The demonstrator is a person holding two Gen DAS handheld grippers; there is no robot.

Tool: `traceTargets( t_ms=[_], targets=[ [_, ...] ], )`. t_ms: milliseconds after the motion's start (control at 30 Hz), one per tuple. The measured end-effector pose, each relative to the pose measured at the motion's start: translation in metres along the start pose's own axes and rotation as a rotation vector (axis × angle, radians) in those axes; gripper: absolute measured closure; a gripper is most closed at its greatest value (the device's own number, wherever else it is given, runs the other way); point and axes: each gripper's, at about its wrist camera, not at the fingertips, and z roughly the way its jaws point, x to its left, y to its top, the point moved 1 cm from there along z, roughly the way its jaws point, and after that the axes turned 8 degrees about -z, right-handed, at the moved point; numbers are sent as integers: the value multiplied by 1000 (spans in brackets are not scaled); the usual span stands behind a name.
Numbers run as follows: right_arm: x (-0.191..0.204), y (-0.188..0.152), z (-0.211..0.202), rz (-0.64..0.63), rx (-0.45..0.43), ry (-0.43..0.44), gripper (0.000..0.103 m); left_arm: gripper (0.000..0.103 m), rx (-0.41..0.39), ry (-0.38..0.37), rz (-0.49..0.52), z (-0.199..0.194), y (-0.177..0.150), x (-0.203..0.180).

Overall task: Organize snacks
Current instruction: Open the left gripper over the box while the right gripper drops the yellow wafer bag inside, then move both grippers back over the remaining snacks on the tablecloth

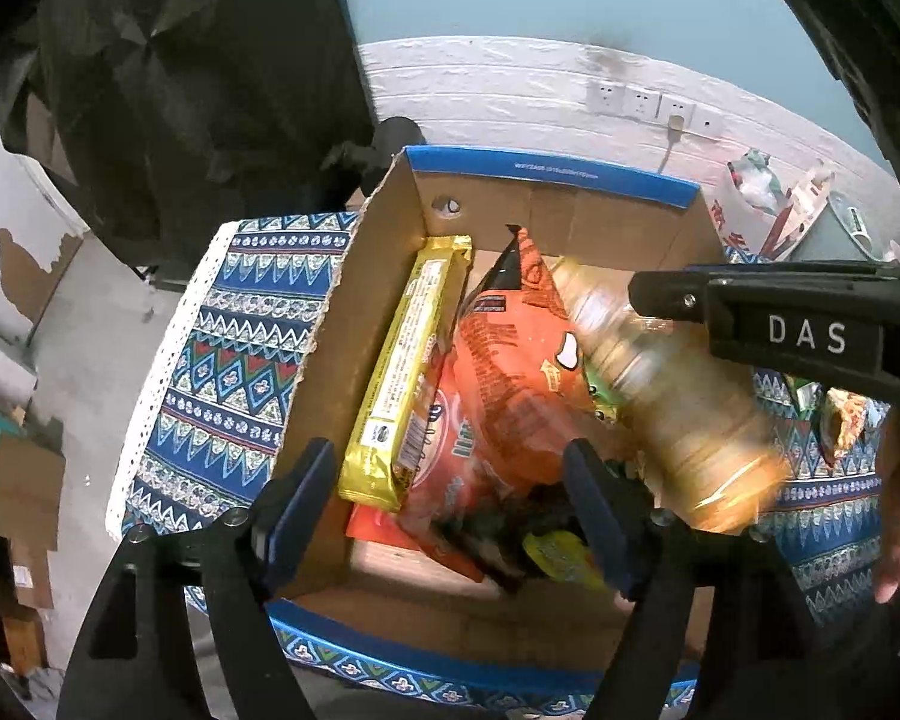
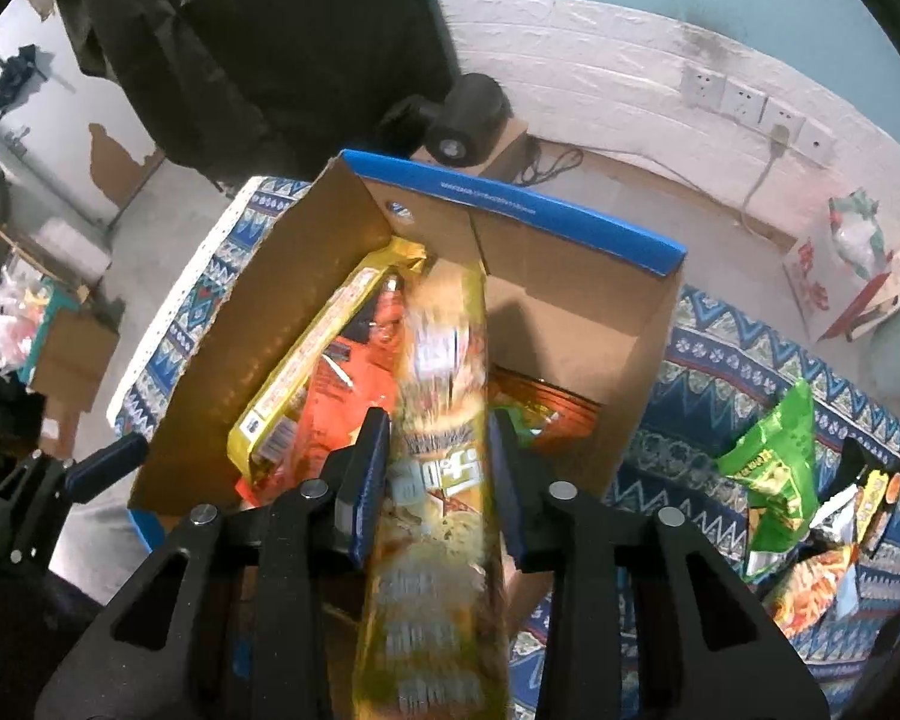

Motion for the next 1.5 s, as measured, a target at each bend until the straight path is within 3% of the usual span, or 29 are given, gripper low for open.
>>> traceTargets(
  t_ms=[100, 233, 433, 1000, 1500],
  targets=[
    [-2, 1, -8, 2, -16, 3, 66, 24, 14, -18, -8, 0, 1, -3],
    [-9, -1, -21, 7, -40, -27, 48, 24, 6, -19, -1, -4, 3, -10],
    [-29, -12, -47, 18, -66, -90, 32, 24, -3, -27, 35, -10, 3, -31],
    [-101, -62, -93, 57, -77, -217, 30, 24, 37, -98, 130, -13, -1, -107],
    [-178, -115, -107, 160, -39, -292, 30, 24, 140, -142, 202, 7, -13, -174]
  ],
)
